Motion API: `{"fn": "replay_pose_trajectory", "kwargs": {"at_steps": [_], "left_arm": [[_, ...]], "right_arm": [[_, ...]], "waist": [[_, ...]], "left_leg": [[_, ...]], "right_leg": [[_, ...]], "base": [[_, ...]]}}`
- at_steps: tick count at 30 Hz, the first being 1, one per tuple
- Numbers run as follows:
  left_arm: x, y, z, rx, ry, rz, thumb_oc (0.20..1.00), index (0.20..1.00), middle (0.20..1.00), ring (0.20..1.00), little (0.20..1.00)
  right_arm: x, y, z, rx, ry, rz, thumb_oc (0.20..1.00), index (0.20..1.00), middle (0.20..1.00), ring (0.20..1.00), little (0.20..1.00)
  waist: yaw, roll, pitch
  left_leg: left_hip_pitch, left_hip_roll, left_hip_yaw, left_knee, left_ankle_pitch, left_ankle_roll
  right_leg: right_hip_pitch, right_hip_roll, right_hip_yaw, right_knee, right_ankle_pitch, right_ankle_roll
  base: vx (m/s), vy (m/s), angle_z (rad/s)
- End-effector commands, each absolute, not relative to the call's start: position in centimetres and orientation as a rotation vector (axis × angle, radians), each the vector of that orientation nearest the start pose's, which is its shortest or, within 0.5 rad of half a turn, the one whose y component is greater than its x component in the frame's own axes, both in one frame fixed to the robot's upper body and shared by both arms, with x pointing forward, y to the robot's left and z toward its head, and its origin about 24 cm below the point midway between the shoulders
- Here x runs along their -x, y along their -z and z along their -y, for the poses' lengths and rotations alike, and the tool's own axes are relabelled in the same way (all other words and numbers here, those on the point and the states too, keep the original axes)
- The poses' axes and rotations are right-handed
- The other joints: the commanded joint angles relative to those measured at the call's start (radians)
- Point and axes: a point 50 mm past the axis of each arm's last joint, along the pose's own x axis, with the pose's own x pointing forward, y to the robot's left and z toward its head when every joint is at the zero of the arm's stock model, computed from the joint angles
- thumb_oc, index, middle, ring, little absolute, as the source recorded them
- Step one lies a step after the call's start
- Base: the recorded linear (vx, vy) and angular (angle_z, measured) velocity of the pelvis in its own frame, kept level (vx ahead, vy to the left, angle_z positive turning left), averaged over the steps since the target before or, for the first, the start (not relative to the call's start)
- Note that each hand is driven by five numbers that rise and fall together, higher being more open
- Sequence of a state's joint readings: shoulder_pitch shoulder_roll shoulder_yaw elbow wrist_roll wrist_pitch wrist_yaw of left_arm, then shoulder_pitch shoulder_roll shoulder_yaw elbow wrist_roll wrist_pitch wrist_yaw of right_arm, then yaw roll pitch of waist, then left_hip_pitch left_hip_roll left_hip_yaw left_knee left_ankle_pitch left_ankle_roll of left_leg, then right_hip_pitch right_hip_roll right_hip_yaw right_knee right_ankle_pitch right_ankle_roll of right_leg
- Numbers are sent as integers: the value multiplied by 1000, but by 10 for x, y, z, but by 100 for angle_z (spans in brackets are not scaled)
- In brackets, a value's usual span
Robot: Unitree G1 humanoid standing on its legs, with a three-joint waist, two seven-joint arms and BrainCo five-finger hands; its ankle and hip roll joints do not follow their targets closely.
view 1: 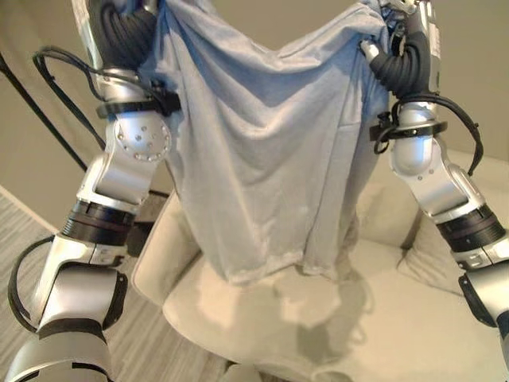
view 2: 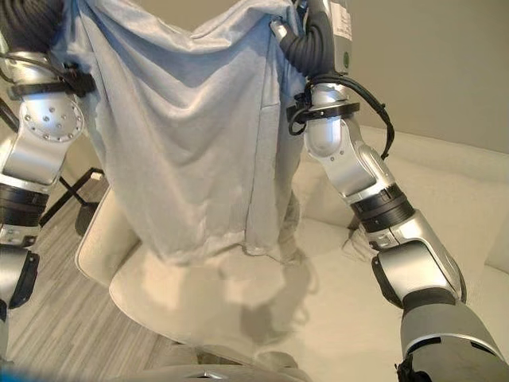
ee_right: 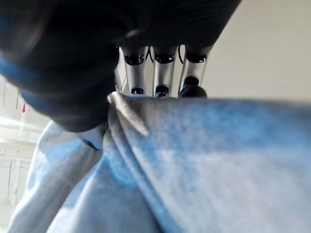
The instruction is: Hang the clothes on the sofa on the clothes rack.
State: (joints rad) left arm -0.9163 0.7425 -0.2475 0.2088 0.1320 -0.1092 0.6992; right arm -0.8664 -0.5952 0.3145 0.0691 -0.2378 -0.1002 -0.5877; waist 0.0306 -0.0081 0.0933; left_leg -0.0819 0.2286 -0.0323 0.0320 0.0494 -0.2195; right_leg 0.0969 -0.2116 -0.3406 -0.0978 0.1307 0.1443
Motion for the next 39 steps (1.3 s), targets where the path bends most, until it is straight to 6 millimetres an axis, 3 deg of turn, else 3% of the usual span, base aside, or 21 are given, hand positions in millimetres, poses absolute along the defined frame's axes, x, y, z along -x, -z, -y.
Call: {"fn": "replay_pose_trajectory", "kwargs": {"at_steps": [1, 3, 4, 6, 7, 8, 9, 10, 11, 12, 13, 17, 19, 23, 26, 29, 33, 36, 39], "left_arm": [[-326, -322, -205, -618, -569, 1057, 200, 200, 200, 200, 200], [-329, -324, -197, -622, -531, 1058, 200, 200, 200, 200, 200], [-329, -321, -194, -636, -515, 1052, 200, 200, 200, 200, 200], [-327, -318, -190, -636, -501, 1056, 200, 200, 200, 200, 200], [-329, -315, -185, -656, -477, 1051, 200, 200, 200, 200, 200], [-330, -316, -184, -681, -466, 1046, 200, 200, 200, 200, 200], [-330, -316, -184, -682, -466, 1046, 200, 200, 200, 200, 200], [-330, -316, -184, -686, -461, 1045, 200, 200, 200, 200, 200], [-330, -316, -184, -685, -460, 1044, 200, 200, 200, 200, 200], [-330, -313, -183, -672, -458, 1037, 200, 200, 200, 200, 200], [-330, -312, -183, -668, -457, 1032, 200, 200, 200, 200, 200], [-332, -309, -184, -674, -459, 1014, 200, 200, 200, 200, 200], [-333, -306, -185, -685, -457, 1006, 200, 200, 200, 200, 200], [-333, -304, -189, -706, -460, 993, 200, 200, 200, 200, 200], [-331, -303, -189, -682, -462, 995, 200, 200, 200, 200, 200], [-330, -301, -186, -657, -450, 998, 200, 200, 200, 200, 200], [-330, -306, -185, -661, -449, 1013, 200, 200, 200, 200, 200], [-330, -309, -190, -666, -477, 1015, 200, 200, 200, 200, 200], [-330, -309, -190, -661, -479, 1012, 200, 200, 200, 200, 200]], "right_arm": [[-324, -295, 155, 716, 334, 1060, 200, 200, 200, 200, 200], [-325, -283, 162, 704, 363, 1007, 200, 200, 200, 200, 200], [-323, -276, 164, 682, 377, 979, 200, 200, 200, 200, 200], [-322, -272, 163, 666, 376, 969, 200, 200, 200, 200, 200], [-323, -270, 160, 666, 360, 963, 200, 200, 200, 200, 200], [-324, -269, 159, 666, 347, 956, 200, 200, 200, 200, 200], [-324, -269, 159, 665, 347, 956, 200, 200, 200, 200, 200], [-324, -268, 159, 661, 342, 953, 200, 200, 200, 200, 200], [-324, -268, 159, 660, 336, 951, 200, 200, 200, 200, 200], [-325, -264, 159, 662, 325, 942, 200, 200, 200, 200, 200], [-325, -263, 159, 664, 324, 939, 200, 200, 200, 200, 200], [-325, -263, 161, 682, 324, 941, 200, 200, 200, 200, 200], [-325, -263, 163, 695, 323, 940, 200, 200, 200, 200, 200], [-325, -260, 165, 705, 309, 926, 200, 200, 200, 200, 200], [-324, -259, 166, 710, 304, 920, 200, 200, 200, 200, 200], [-323, -258, 172, 715, 316, 909, 200, 200, 200, 200, 200], [-324, -261, 171, 723, 304, 920, 200, 200, 200, 200, 200], [-324, -265, 174, 724, 314, 934, 200, 200, 200, 200, 200], [-323, -265, 177, 727, 325, 932, 200, 200, 200, 200, 200]], "waist": [[51, 36, -77], [51, 13, -80], [51, -15, -73], [47, -24, -65], [41, -27, -57], [50, -32, -58], [51, -32, -57], [56, -34, -57], [63, -38, -58], [75, -48, -62], [79, -53, -66], [95, -71, -67], [89, -67, -72], [79, -52, -80], [72, -44, -62], [56, -35, -47], [44, -41, -42], [37, -46, -39], [37, -41, -37]], "left_leg": [[61, -33, 15, -118, -3, 16], [60, -80, 37, -119, -37, 38], [72, -121, 50, -119, -58, 66], [78, -138, 53, -119, -58, 83], [86, -168, 55, -119, -56, 107], [82, -190, 62, -119, -50, 126], [84, -188, 63, -119, -52, 125], [80, -196, 65, -119, -46, 131], [78, -207, 66, -119, -42, 138], [71, -234, 67, -119, -33, 148], [63, -245, 69, -119, -22, 151], [54, -273, 79, -119, -11, 153], [49, -279, 83, -114, -7, 152], [48, -283, 79, -100, -10, 167], [14, -288, 56, -22, -41, 176], [-48, -265, 56, 40, -43, 157], [-92, -202, 39, 20, -25, 131], [-103, -83, 14, -59, 21, 94], [-96, -37, 14, -103, 43, 80]], "right_leg": [[-110, -63, 35, 32, -29, 118], [-125, -109, 27, 21, 11, 118], [-135, -135, 43, 24, 25, 118], [-148, -138, 69, 55, 16, 118], [-161, -113, 110, 117, -12, 109], [-159, -57, 117, 172, -68, 80], [-160, -56, 118, 178, -74, 78], [-152, -23, 115, 193, -104, 65], [-143, 22, 109, 211, -136, 51], [-117, 103, 105, 222, -195, 29], [-111, 134, 105, 217, -206, 23], [-66, 193, 119, 152, -217, -1], [-37, 208, 142, 57, -193, 11], [-27, 208, 171, 12, -152, 17], [-26, 197, 180, 11, -149, 23], [-28, 179, 164, 11, -146, 30], [-45, 152, 160, 11, -132, 41], [-58, 127, 164, 19, -151, 58], [-51, 123, 163, 35, -174, 60]], "base": [[-98, 291, 37], [-105, 448, 43], [-56, 457, 45], [-38, 339, 37], [-75, 384, 14], [-68, 375, -6], [-58, 206, -7], [-35, 87, -2], [-60, 163, -7], [-74, 144, -28], [-46, 95, -30], [-35, 19, 7], [-7, -11, 4], [5, -15, 2], [-34, -3, -2], [-68, 63, 9], [-35, 105, 15], [6, 212, 6], [56, 214, 17]]}}
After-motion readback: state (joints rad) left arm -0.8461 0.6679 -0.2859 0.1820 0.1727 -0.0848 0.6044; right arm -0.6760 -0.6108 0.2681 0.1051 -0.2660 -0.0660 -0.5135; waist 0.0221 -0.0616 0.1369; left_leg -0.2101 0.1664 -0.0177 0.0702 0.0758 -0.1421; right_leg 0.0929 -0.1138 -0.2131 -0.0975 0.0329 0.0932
